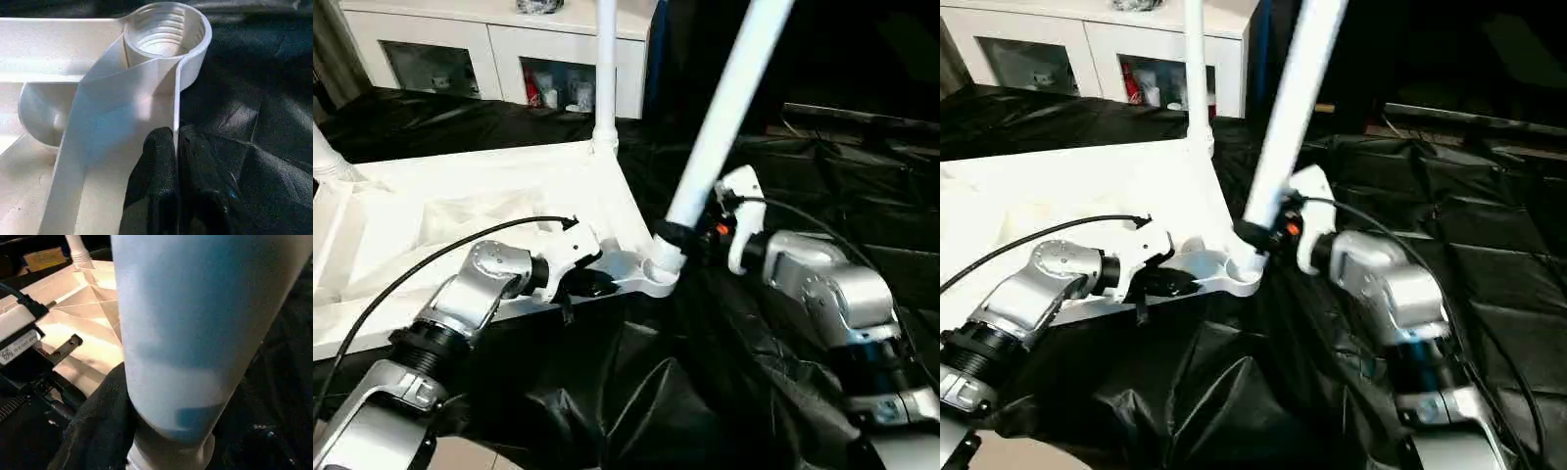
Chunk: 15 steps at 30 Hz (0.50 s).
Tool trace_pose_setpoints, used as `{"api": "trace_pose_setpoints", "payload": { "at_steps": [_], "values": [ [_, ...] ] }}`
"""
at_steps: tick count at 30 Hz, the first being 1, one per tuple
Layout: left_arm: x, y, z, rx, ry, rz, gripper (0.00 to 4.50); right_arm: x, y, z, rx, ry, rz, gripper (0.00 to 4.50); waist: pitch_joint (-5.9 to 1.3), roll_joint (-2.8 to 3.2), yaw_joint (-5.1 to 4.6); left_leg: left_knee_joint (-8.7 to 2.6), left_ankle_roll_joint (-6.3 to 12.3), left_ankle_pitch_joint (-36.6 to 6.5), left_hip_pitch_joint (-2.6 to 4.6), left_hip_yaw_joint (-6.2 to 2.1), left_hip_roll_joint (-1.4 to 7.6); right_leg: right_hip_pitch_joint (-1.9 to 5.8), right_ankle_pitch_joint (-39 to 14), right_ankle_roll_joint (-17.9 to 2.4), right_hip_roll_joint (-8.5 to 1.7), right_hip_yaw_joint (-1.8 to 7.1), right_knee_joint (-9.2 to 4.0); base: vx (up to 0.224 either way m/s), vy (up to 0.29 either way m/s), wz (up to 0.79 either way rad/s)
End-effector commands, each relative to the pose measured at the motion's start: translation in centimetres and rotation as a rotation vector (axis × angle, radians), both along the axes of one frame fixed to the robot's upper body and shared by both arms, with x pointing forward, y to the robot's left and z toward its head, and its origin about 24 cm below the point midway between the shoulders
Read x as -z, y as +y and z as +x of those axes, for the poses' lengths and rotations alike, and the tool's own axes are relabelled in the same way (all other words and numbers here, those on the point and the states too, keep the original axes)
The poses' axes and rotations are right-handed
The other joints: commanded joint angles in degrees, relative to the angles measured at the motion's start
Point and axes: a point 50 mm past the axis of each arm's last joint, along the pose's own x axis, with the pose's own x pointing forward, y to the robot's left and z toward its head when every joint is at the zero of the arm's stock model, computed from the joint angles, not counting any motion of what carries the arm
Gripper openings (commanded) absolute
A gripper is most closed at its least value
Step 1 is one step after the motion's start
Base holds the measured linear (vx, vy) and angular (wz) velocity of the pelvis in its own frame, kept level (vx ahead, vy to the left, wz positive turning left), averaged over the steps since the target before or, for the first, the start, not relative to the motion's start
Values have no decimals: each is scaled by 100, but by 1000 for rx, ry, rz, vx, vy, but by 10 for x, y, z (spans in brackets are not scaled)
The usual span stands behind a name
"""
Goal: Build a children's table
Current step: Insert table leg to table base
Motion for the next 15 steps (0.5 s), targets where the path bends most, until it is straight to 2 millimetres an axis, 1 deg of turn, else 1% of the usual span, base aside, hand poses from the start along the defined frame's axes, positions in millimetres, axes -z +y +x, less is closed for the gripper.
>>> {"api": "trace_pose_setpoints", "payload": {
  "at_steps": [1,2,3,4,6,7,10,13,15],
  "values": [
    [-2,0,1,18,-5,31,0,-2,3,2,-23,-19,-14,187,-497,4,5,-553,-259,-1145,145,-163,424,232,-1830,-1212,-550,275,-380,0,0,0],
    [-2,0,1,14,-11,32,0,-2,4,3,-26,-18,-15,187,-501,12,4,-548,-244,-1083,134,-157,421,240,-1715,-1256,-550,276,-369,0,0,0],
    [-4,0,2,10,-14,23,0,0,6,3,-33,-13,-23,187,-507,-14,3,-544,-215,-1012,131,-148,420,245,-1607,-1287,-546,277,-362,0,0,0],
    [-5,-1,2,9,-12,16,0,0,6,4,-38,-10,-29,187,-506,-1,8,-540,-194,-964,127,-146,418,247,-1545,-1326,-549,277,-348,0,0,0],
    [-6,-3,3,16,-17,4,0,5,8,4,-46,8,-52,187,-508,2,11,-535,-189,-938,136,-141,420,243,-1516,-1350,-546,276,-344,0,0,0],
    [-7,-4,2,24,-18,-4,0,7,8,4,-52,21,-66,187,-510,-25,16,-533,-168,-889,128,-136,419,258,-1491,-1357,-553,278,-338,0,0,0],
    [-7,-11,0,47,-20,-38,0,13,8,4,-59,37,-97,187,-501,-10,9,-535,-172,-937,136,-133,424,244,-1581,-1345,-549,277,-351,0,0,0],
    [-5,-17,-3,63,-15,-50,0,16,8,6,-51,52,-109,187,-502,-13,10,-534,-196,-996,144,-134,425,244,-1664,-1324,-556,281,-362,0,0,0],
    [-4,-21,-3,61,-23,-49,0,19,8,6,-56,75,-112,187,-505,-14,11,-535,-189,-976,139,-136,428,248,-1617,-1316,-549,280,-356,0,0,0]
  ]
}}
